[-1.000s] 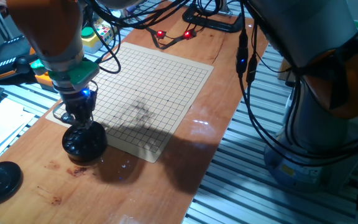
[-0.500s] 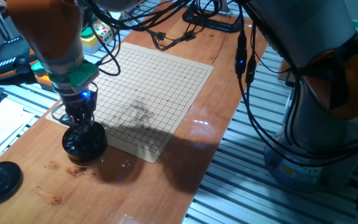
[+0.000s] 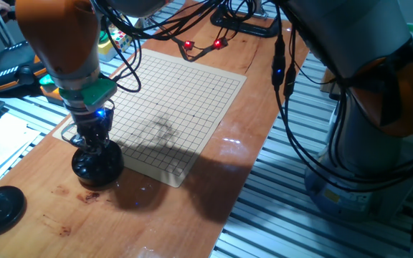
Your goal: Play the first move as black on the 3-4 point in the upper right corner of the Go board
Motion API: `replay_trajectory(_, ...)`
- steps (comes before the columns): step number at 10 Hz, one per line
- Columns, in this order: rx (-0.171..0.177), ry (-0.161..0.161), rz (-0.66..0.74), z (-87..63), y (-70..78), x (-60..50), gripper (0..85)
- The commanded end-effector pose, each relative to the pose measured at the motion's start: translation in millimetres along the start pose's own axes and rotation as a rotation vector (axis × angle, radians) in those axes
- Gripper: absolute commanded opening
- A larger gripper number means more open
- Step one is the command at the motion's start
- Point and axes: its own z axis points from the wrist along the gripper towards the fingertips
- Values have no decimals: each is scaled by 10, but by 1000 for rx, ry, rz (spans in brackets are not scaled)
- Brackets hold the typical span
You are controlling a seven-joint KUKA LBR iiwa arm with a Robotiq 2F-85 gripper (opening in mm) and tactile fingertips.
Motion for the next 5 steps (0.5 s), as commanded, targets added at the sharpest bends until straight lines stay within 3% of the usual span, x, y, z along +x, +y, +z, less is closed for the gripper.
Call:
replay_trajectory(1,0,-1,0,2,1,1,233)
replay_trajectory(5,8,-12,4,28,7,-3,250)
